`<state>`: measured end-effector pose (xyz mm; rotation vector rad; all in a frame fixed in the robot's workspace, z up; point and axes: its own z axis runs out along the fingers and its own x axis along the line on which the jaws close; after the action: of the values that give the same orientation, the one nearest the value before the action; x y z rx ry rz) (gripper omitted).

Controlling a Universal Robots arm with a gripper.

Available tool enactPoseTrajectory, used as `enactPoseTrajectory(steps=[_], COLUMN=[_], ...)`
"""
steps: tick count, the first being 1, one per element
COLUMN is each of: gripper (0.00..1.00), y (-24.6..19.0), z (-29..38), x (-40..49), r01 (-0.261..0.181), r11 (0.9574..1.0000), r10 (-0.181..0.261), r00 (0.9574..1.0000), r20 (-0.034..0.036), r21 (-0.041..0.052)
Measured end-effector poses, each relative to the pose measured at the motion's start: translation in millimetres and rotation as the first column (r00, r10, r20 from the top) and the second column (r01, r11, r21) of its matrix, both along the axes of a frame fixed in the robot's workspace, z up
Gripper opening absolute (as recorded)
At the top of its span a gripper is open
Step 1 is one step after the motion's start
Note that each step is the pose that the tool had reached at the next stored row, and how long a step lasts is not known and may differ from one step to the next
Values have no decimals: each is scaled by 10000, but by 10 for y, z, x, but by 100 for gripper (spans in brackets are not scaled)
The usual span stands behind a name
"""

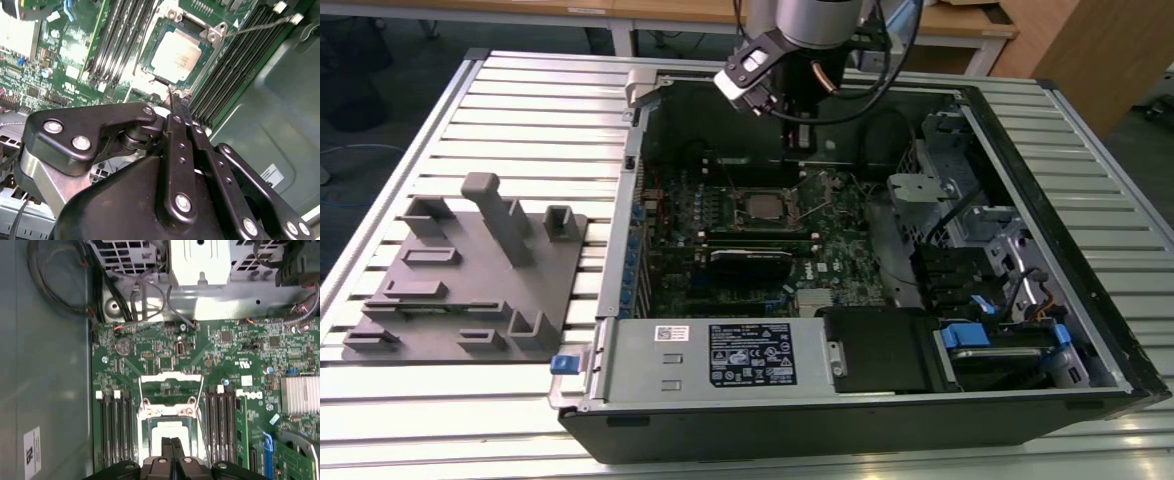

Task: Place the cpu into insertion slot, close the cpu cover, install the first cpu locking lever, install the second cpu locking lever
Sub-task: 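Close the cpu cover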

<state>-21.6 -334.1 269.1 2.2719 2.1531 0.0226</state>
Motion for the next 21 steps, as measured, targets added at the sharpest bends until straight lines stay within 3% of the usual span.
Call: enactPoseTrajectory(steps=[21], gripper=[10], y=[34], z=[-31], x=[469], r01=[0], r11=[10000], r10=[0], r00=[10000], r20=[-1], r21=[-1])
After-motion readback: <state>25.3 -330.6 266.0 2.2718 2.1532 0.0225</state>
